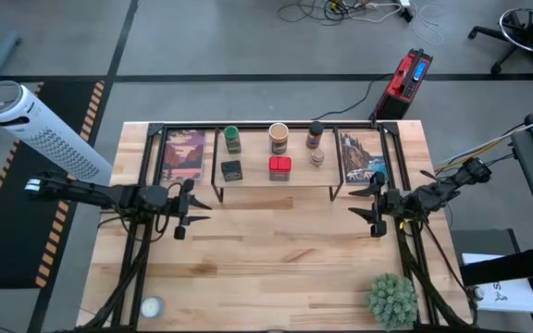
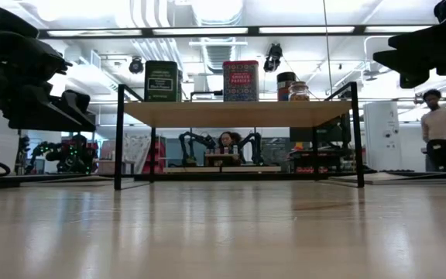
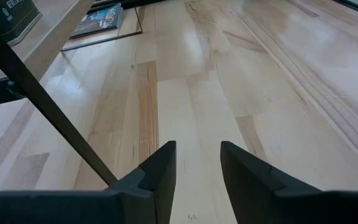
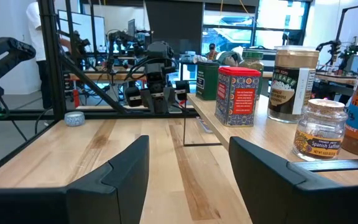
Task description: Shelf spices
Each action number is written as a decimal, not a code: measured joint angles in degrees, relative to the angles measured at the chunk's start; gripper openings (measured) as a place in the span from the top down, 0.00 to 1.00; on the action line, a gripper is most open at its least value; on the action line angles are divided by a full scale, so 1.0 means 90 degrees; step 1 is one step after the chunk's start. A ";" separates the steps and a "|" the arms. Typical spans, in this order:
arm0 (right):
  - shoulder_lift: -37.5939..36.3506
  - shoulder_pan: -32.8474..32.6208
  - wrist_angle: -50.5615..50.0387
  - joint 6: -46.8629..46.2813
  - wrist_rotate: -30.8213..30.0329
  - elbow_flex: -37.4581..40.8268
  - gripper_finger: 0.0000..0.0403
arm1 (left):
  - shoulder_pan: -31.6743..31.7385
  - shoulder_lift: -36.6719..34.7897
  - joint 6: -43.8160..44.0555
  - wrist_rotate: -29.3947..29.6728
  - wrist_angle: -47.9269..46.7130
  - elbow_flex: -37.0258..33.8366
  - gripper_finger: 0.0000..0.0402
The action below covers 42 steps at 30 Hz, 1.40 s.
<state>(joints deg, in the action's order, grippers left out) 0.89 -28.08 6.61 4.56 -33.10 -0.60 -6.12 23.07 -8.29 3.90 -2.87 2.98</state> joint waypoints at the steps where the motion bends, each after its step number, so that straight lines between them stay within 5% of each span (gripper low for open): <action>1: 0.0001 0.0000 0.0002 0.0000 0.0000 0.0000 0.51 | 0.0001 -0.0002 0.0000 0.0002 -0.0001 0.0001 0.72; 29: 0.0002 -0.0002 0.0002 0.0000 0.0002 0.0000 0.51 | -0.0001 -0.0002 -0.0010 0.0003 0.0000 -0.0002 0.72; 34: 0.0001 -0.0002 0.0001 -0.0001 0.0002 0.0000 0.51 | 0.0001 -0.0002 -0.1872 0.0176 0.0047 0.0000 0.72; 42: 0.0002 -0.0001 0.0001 -0.0001 0.0001 0.0000 0.51 | 0.0001 0.0000 -0.1975 0.0175 0.0087 -0.0001 0.72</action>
<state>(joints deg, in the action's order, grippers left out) 0.91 -28.09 6.62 4.54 -33.09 -0.60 -6.11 23.07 -26.07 5.48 -2.08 2.97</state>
